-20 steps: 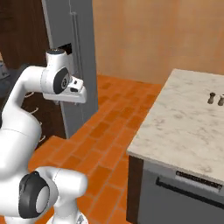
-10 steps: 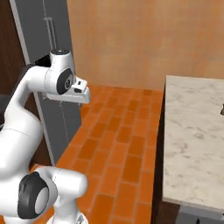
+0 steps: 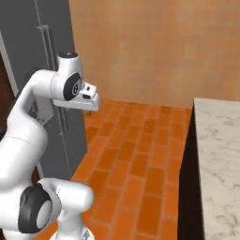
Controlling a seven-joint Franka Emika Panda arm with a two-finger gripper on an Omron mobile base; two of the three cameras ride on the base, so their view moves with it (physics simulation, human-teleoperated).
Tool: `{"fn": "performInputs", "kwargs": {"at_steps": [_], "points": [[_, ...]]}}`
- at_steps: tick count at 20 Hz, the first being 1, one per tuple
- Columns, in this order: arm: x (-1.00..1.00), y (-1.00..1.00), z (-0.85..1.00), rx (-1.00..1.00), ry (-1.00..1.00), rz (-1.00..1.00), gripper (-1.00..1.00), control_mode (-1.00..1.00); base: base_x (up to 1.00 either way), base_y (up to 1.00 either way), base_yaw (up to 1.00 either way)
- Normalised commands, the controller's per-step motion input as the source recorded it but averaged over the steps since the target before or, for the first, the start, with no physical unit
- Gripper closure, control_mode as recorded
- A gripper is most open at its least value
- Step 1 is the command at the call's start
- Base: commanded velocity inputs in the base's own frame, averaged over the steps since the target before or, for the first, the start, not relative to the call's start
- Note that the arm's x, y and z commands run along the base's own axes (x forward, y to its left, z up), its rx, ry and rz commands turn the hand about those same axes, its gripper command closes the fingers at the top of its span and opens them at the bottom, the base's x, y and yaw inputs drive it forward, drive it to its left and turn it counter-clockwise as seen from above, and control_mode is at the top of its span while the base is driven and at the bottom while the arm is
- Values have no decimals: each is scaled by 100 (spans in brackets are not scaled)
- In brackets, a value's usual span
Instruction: Navigate to the fridge.
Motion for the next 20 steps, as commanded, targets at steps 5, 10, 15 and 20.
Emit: {"fn": "performInputs", "kwargs": {"at_steps": [5,10,15,20], "points": [[0,0,0,0,0,0,-100,100,94,-19,51],[0,0,0,0,0,0,-100,100,69,-26,67],[0,0,0,0,0,0,-100,100,11,-52,69],[0,0,0,0,0,0,-100,100,7,-61,71]]}}
